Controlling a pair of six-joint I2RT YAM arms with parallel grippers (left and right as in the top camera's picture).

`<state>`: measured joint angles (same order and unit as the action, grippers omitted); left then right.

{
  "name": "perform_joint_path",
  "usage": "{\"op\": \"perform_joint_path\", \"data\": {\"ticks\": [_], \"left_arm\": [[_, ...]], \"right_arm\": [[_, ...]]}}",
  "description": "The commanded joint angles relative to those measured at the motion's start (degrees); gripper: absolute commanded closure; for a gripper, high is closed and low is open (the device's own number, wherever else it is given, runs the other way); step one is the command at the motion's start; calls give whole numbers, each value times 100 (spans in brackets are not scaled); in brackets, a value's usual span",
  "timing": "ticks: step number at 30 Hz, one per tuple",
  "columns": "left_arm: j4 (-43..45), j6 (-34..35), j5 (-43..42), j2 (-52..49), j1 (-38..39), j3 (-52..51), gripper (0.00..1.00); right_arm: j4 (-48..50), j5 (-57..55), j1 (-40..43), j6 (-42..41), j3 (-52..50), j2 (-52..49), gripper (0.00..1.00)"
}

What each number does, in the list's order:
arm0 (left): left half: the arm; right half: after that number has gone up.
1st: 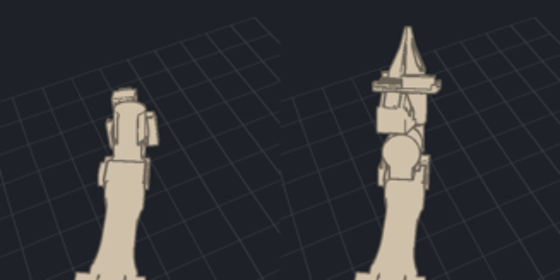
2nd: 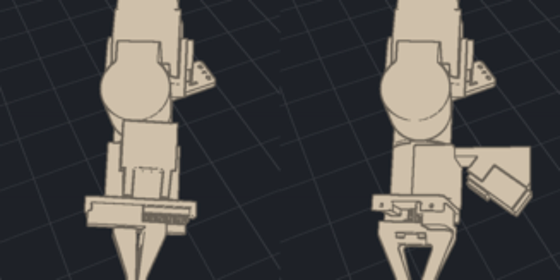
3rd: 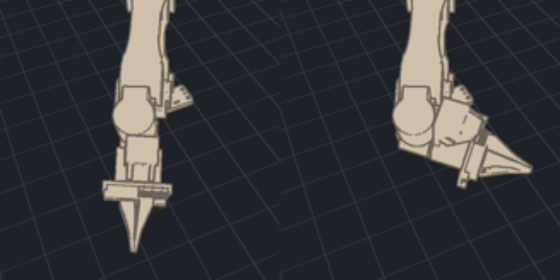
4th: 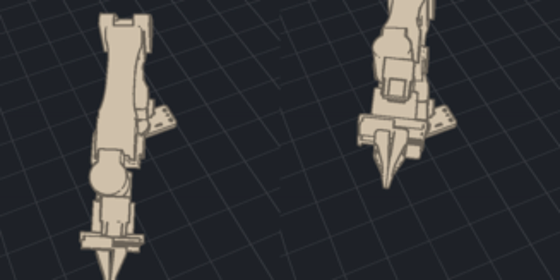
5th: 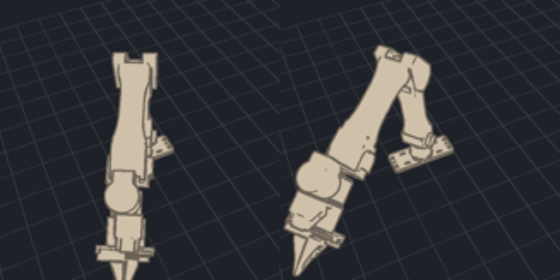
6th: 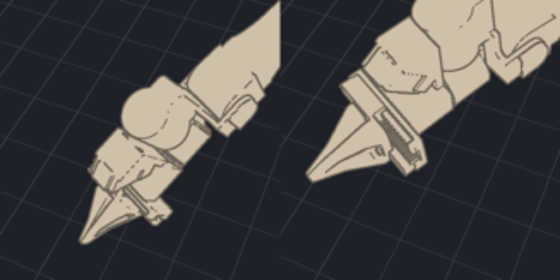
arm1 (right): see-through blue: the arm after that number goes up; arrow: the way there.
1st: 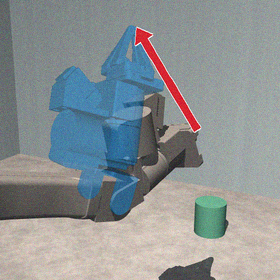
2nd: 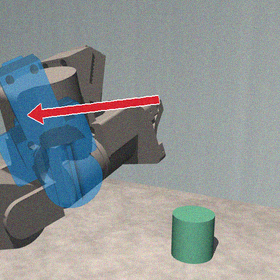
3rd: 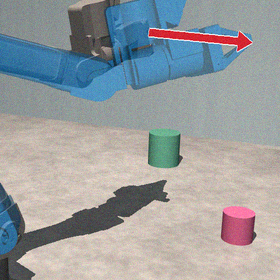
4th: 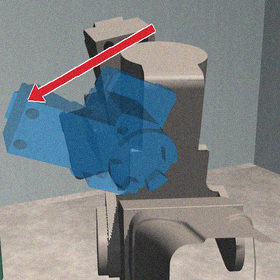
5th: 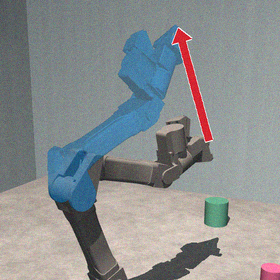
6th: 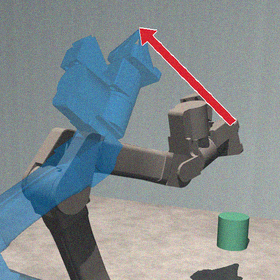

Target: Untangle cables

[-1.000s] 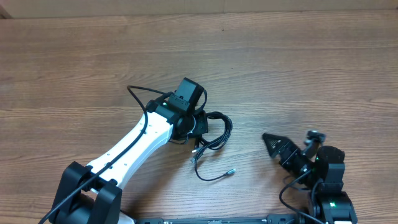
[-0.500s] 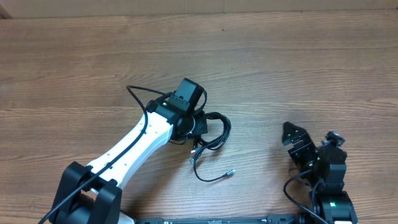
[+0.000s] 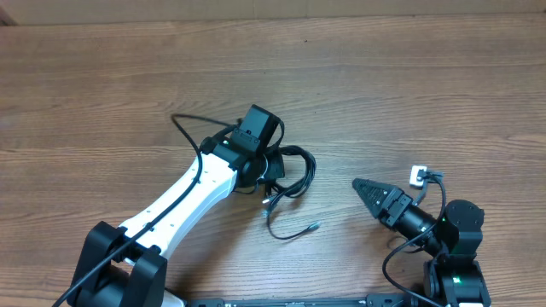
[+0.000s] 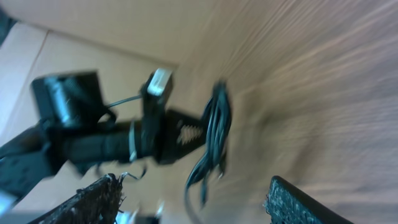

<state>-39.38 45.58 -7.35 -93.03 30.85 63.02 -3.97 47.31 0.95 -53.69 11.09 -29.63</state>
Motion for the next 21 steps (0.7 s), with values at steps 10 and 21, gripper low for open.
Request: {"op": "perform_joint_path", "data": {"ticks": [10, 21], "left_arm": [[-133, 3864, 26, -28, 96, 13, 95], [-216, 2562, 35, -28, 258, 13, 96]], "right_arm": [[-116, -1038, -1510, -680, 140, -7, 25], [1051, -3589, -3558, -1143, 142, -1211, 27]]}}
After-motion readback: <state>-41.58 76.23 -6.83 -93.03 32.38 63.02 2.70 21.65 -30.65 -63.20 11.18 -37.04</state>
